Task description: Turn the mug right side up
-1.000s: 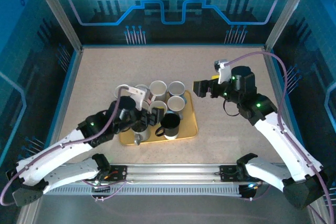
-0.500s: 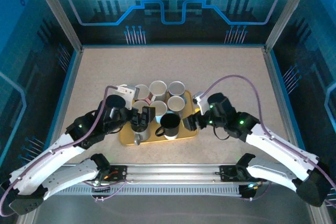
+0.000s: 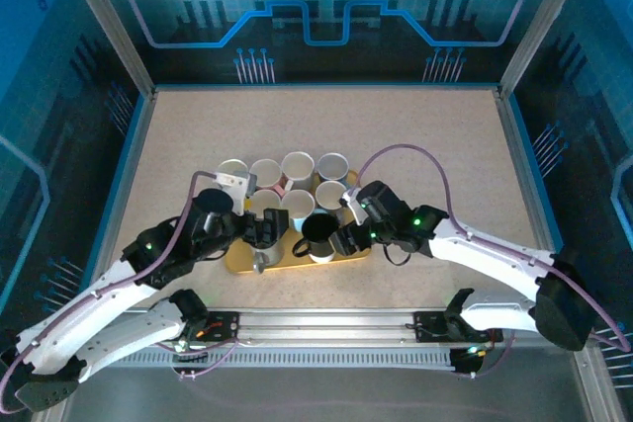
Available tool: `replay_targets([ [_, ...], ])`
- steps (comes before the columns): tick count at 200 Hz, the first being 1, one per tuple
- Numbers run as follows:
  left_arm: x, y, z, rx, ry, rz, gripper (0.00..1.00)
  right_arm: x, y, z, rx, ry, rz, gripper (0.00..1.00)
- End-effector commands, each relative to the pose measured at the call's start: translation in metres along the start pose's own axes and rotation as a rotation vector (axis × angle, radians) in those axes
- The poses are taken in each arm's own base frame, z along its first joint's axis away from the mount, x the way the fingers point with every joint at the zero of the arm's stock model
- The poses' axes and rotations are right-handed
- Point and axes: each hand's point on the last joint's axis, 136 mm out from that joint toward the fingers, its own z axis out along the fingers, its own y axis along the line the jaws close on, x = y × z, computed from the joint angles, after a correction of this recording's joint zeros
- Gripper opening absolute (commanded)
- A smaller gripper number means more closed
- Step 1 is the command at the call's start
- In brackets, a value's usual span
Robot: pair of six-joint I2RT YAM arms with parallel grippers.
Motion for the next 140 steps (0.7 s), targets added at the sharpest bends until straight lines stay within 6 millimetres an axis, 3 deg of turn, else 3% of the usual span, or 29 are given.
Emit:
replay_targets([
  [1,0.006,0.004,-0.001,-0.001,0.005,-0.028,0.99,-0.020,0.012,-0.005,-0.014,-0.057,-0.009,0.74],
  [26,0.008,0.005,-0.001,0.003,0.009,-0.027,0.99,-0.012,0.004,-0.008,0.019,-0.055,-0.014,0.73],
  [69,0.016,0.002,0.002,0.026,0.034,-0.058,0.99,0.023,-0.001,-0.010,0.004,-0.023,0.084,0.71],
  [91,0.018,0.003,0.002,0.028,0.037,-0.068,0.99,0.041,0.009,-0.011,-0.063,-0.020,0.125,0.52],
  [119,0.019,0.003,0.004,0.034,0.028,-0.081,0.99,0.044,0.026,0.000,-0.164,-0.022,0.235,0.07],
  [140,0.017,0.002,0.005,0.036,0.022,-0.081,0.99,0.038,0.042,0.015,-0.309,-0.057,0.445,0.00],
])
